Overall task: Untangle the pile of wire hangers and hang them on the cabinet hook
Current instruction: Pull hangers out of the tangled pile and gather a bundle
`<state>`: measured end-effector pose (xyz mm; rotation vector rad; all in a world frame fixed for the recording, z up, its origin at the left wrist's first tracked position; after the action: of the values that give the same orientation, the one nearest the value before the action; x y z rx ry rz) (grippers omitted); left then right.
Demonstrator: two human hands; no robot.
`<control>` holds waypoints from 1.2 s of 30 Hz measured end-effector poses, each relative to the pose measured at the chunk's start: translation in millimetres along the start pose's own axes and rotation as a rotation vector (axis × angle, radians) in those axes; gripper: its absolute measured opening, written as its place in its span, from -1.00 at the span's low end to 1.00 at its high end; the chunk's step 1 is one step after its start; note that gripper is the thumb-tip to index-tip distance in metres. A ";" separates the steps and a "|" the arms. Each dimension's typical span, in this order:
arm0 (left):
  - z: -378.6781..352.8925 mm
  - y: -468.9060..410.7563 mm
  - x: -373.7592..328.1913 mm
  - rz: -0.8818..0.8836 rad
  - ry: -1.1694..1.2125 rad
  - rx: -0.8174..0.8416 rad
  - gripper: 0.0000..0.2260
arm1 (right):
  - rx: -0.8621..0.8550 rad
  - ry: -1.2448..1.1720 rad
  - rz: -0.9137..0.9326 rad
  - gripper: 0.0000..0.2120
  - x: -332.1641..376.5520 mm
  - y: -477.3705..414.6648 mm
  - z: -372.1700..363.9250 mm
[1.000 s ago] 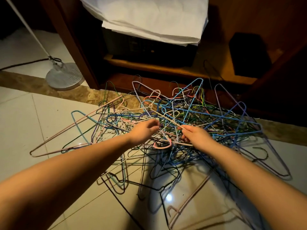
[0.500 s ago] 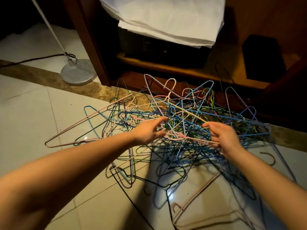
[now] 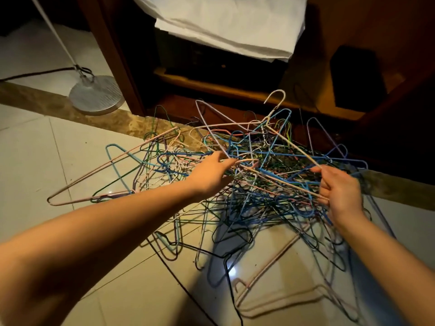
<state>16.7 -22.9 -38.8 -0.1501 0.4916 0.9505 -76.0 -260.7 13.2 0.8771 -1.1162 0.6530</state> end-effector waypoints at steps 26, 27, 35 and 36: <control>31.2 14.7 -18.8 0.171 0.599 0.154 -0.76 | 0.126 0.084 0.240 -0.79 -10.6 94.5 -9.9; 32.3 13.2 -18.8 0.116 0.463 0.113 -0.75 | 0.135 0.076 0.254 -0.77 -12.4 97.8 -11.1; 29.6 -0.8 -14.5 0.273 0.474 -0.073 -0.68 | 0.246 0.000 0.303 -0.75 -15.7 112.9 -23.8; 30.7 -0.4 -12.5 0.325 0.525 -0.101 -0.71 | 0.277 0.032 0.308 -0.63 -19.1 113.9 -27.1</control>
<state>21.4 -22.2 -6.0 -0.4272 0.9726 1.2590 -161.9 -179.3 20.4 0.9327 -1.1593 1.0923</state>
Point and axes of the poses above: each hand's wrist, its own y-axis away from the middle knuckle, its own z-axis out of the back of the hand, x = y × z, the point moved 2 cm from there along -y, towards the middle knuckle
